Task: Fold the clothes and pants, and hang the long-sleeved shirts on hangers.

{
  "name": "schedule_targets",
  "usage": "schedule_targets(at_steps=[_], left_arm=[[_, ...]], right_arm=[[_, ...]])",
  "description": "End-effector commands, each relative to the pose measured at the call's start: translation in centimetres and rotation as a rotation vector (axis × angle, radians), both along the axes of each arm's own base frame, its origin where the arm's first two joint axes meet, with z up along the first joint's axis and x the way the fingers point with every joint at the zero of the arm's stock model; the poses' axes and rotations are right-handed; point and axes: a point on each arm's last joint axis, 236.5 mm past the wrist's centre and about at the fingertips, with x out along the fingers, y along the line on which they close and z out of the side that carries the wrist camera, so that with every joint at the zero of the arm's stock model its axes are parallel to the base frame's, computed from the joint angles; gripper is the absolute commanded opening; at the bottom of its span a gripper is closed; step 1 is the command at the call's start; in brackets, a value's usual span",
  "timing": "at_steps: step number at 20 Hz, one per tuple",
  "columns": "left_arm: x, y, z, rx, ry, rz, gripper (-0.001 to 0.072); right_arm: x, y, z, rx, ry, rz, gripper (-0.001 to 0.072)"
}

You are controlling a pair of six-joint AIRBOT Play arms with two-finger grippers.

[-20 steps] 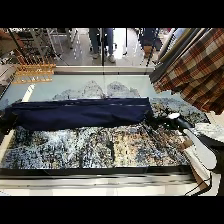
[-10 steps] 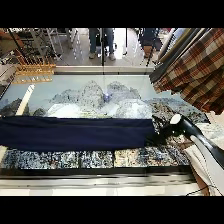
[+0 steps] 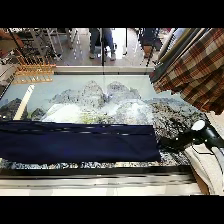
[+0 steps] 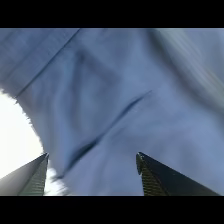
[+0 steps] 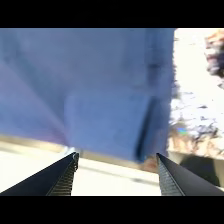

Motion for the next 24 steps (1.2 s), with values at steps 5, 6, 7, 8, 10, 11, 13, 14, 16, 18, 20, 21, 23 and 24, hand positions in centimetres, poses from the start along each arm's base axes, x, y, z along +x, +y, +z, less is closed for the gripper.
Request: schedule_targets(at_steps=[5,6,7,8,10,11,13,14,16,18,20,21,23,24], left_arm=[[10.4,-9.2,12.6,-0.272,-0.572,-0.181,0.0011],[10.6,-10.7,12.5,-0.291,-0.555,-0.218,0.001],[10.7,-12.4,12.2,-0.315,-0.53,-0.267,0.0009],[10.7,-14.3,12.0,-0.336,-0.507,-0.32,0.0009],[10.8,-18.2,10.9,-0.336,-0.435,-0.458,0.0008],[10.9,-20.3,10.1,-0.322,-0.392,-0.533,0.0008],[11.2,-24.7,8.7,-0.296,-0.322,-0.678,0.0008],[11.4,-27.0,8.2,-0.292,-0.293,-0.734,0.0008],[11.0,-32.1,6.7,-0.299,-0.22,-0.857,0.0008],[9.6,-36.9,4.3,-0.303,-0.123,-0.971,0.0008],[6.9,-42.0,1.4,-0.334,-0.03,-1.11,0.0008],[5.5,-44.6,0.1,-0.357,-0.003,-1.175,0.0008],[3.3,-49.3,-3.0,-0.361,0.034,-1.263,0.0008],[2.5,-51.4,-4.5,-0.345,0.04,-1.285,0.0008]], right_arm=[[5.4,-2.5,-4.0,0.21,-0.145,-0.108,0.0564],[5.9,-2.7,-5.0,0.21,-0.139,-0.105,0.0564],[6.3,-2.4,-5.5,0.23,-0.136,-0.092,0.0564],[6.6,-1.8,-6.0,0.255,-0.135,-0.066,0.0564],[6.4,0.3,-7.0,0.296,-0.109,0.004,0.0559],[6.0,1.9,-7.3,0.324,-0.105,0.067,0.0455],[5.6,3.9,-7.1,0.324,-0.103,0.163,0.0017],[6.0,3.6,-6.5,0.298,-0.108,0.161,0.001],[7.5,0.6,-4.4,0.141,-0.136,0.123,0.0009],[9.0,-4.6,-0.5,-0.107,-0.195,0.069,0.0008],[9.6,-9.7,4.2,-0.337,-0.249,0.014,0.0008],[9.5,-11.0,6.5,-0.398,-0.27,0.007,0.0008],[9.3,-11.0,9.7,-0.411,-0.294,0.016,0.0008],[9.4,-10.3,11.1,-0.399,-0.299,0.006,0.0008]])
